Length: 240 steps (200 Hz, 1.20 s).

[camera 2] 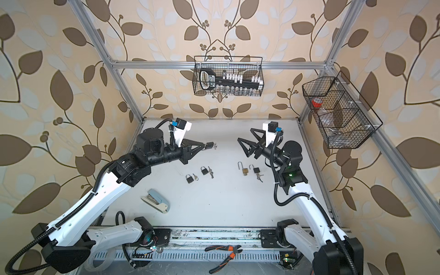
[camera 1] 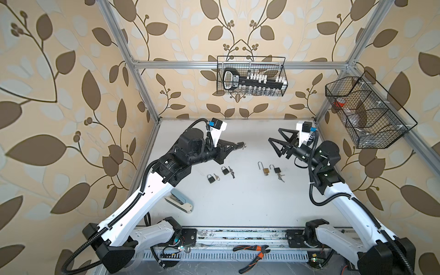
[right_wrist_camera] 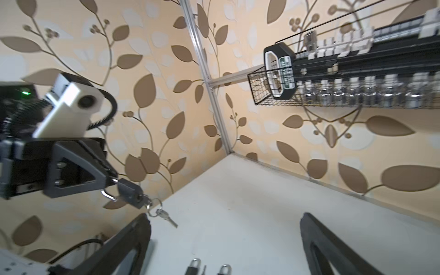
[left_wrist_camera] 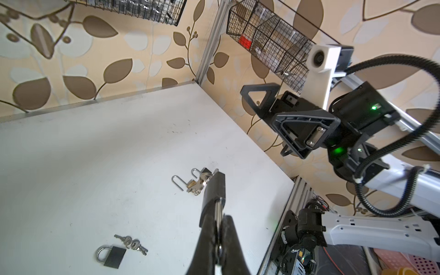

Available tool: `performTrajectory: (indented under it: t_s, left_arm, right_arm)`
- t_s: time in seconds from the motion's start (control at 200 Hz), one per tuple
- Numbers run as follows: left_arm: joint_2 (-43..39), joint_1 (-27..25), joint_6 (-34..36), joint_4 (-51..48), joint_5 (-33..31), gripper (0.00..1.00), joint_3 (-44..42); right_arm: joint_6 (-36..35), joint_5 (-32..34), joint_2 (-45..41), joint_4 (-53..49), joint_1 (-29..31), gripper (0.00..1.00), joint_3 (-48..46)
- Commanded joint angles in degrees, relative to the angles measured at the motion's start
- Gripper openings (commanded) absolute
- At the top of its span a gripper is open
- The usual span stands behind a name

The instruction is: Lock with the key

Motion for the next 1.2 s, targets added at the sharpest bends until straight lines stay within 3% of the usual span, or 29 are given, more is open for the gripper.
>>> performTrajectory:
  t_s: [0.0,0.165,0.29,0.345,0.685,1.195]
  left_arm:
    - [-3.3,0.2,0.6,9.1,12.3,0.00,-1.9]
    - [-4.0,0.2,2.1,13.6,22.7,0.00,-4.1]
    - [-4.3,0.1,2.2,17.5,27.6,0.00,-5.6]
    - [-4.4,0.1,2.3,18.7,29.3,0.00,-6.1]
    - [-5.2,0.1,4.8,20.0,29.8,0.00,-6.5]
    - [-5.1,0.0,5.2,20.0,30.6,0.00,-6.4]
  right_arm:
    - [9.6,-12.4,0.0,10.3,0.3,0.98,0.6]
    - [1.6,-20.3,-1.1,9.2,4.5,0.90,3.2]
    - [-11.6,-18.9,-2.7,-4.0,11.2,0.88,7.2]
    - [-14.2,-18.2,-2.9,-7.0,13.0,0.86,8.4]
    - [-11.7,-18.8,-2.0,-7.7,16.2,0.72,9.0]
    - [-11.4,-18.4,-0.2,-8.3,20.0,0.43,10.2]
